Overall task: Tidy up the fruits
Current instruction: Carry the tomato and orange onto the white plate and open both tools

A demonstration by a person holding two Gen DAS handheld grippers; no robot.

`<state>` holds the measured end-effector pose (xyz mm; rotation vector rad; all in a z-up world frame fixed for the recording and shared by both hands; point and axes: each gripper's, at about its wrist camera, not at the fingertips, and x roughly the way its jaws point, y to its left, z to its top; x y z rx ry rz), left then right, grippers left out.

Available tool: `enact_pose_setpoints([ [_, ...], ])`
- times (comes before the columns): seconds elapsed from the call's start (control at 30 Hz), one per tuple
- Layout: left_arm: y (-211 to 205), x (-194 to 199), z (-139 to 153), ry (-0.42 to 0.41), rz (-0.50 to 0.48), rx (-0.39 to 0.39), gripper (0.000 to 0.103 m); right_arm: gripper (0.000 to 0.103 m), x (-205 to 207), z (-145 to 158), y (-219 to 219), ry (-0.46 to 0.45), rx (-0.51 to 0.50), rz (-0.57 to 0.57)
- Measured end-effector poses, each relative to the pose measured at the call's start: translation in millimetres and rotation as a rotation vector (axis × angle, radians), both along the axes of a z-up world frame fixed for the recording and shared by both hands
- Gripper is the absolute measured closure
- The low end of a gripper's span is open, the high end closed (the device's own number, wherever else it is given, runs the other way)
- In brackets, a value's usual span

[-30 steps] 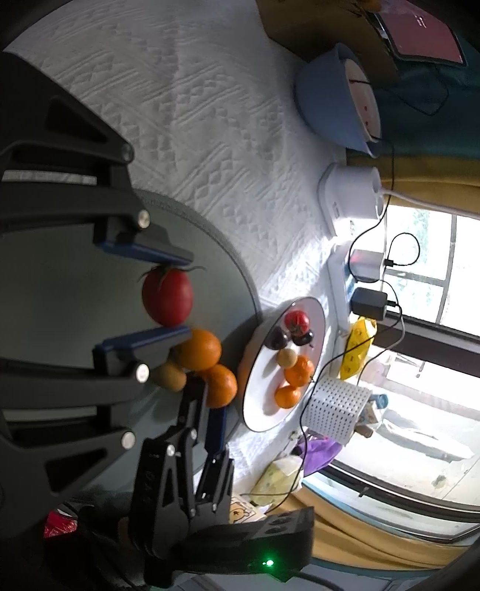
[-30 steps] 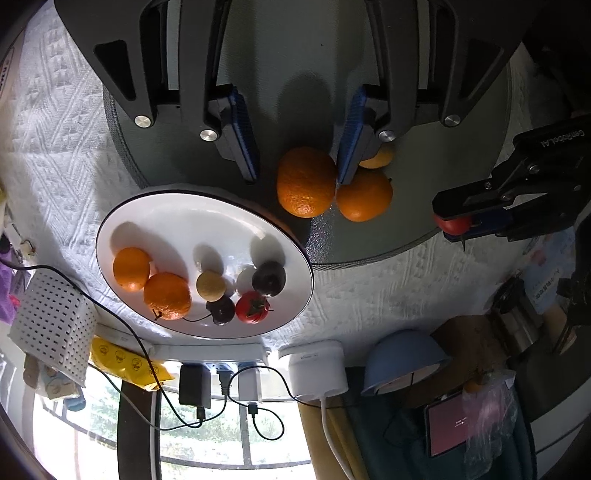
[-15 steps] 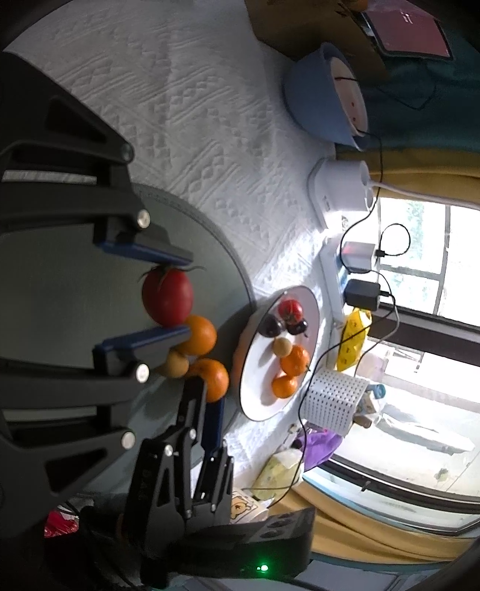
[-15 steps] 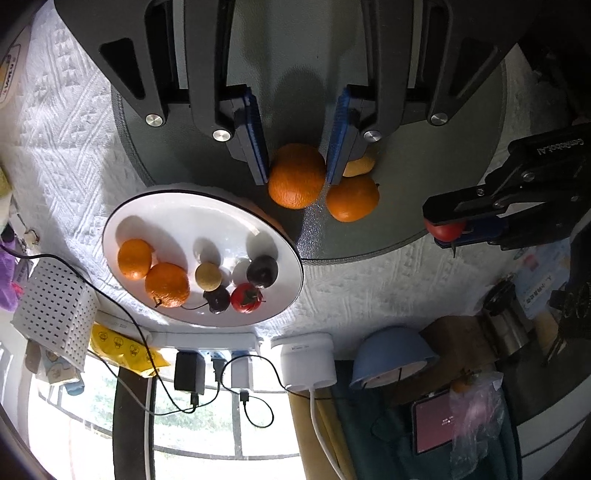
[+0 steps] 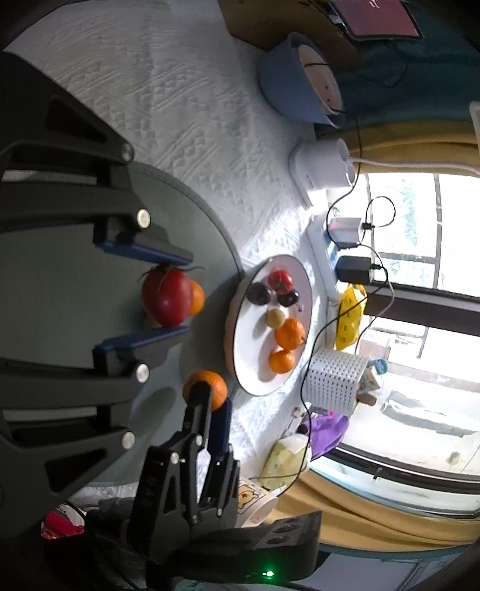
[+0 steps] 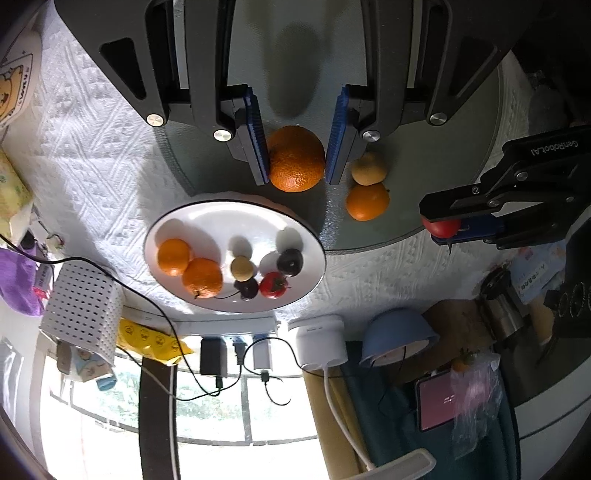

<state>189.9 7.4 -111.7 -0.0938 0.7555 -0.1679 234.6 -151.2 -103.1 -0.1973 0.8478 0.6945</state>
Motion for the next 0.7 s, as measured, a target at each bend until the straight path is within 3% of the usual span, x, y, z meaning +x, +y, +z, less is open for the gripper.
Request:
enact_pose_setpoints([
  [0.7,-30,40,13,0.003,-0.055,0.034,0.068,0.07,37,24,-30,-0.043,0.042,-0.036],
])
